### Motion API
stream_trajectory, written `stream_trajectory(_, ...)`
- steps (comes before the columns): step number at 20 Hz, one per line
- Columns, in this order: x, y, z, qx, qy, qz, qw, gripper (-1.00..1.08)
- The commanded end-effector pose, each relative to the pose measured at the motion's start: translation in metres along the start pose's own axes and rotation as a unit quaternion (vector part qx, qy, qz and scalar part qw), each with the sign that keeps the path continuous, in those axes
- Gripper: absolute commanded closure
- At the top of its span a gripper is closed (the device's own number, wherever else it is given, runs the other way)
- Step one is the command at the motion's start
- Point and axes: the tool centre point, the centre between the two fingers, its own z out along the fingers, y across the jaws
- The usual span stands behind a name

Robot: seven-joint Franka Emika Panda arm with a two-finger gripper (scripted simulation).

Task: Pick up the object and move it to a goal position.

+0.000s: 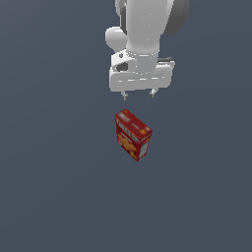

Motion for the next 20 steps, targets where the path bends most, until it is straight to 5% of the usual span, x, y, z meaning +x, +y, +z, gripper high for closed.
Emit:
stream_trajectory(1,0.002,0.001,0.002,0.0,0.0,-0.01,0.9999,-0.92)
stream_trajectory(11,0.016,0.009,0.02,-0.002,0.003,-0.093,0.9957,-0.92)
stream_trajectory(20,0.033,0.019,0.044,-0.006,0.006,-0.199,0.98,-0.92)
